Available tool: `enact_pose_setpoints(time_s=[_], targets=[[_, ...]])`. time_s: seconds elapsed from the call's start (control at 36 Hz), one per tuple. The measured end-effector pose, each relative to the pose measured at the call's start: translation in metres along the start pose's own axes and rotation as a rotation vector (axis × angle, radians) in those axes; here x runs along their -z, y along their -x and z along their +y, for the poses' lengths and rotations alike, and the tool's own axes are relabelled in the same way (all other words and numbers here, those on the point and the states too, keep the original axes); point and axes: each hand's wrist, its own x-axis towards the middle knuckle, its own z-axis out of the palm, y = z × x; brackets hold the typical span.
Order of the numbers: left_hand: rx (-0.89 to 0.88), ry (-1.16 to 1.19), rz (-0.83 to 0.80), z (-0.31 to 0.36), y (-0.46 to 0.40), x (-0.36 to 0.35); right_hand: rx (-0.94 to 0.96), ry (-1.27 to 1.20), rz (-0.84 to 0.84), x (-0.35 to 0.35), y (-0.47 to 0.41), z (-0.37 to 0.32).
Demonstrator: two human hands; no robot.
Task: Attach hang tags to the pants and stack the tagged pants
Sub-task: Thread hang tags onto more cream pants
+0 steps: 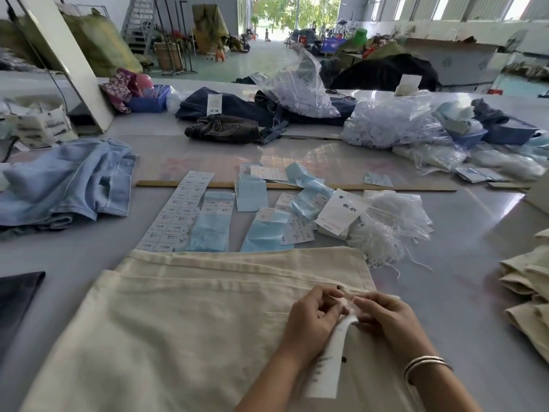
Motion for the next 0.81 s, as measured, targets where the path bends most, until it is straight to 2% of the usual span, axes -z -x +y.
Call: enact_pose_setpoints(time_s=[0.08,0.44,0.81], targets=[[0.045,0.076,0.006,0.002,0.0,0.002,0.019,-0.03,0.043,-0.002,0.002,0.001],[0.004,0.227,0.099,0.003,0.003,0.005,0.108,-0.085,0.106,-0.027,0.011,0.012],[0.021,0.17,0.065,0.007,0.003,0.005,0.126,-0.079,0.081,-0.028,0.011,0.013]])
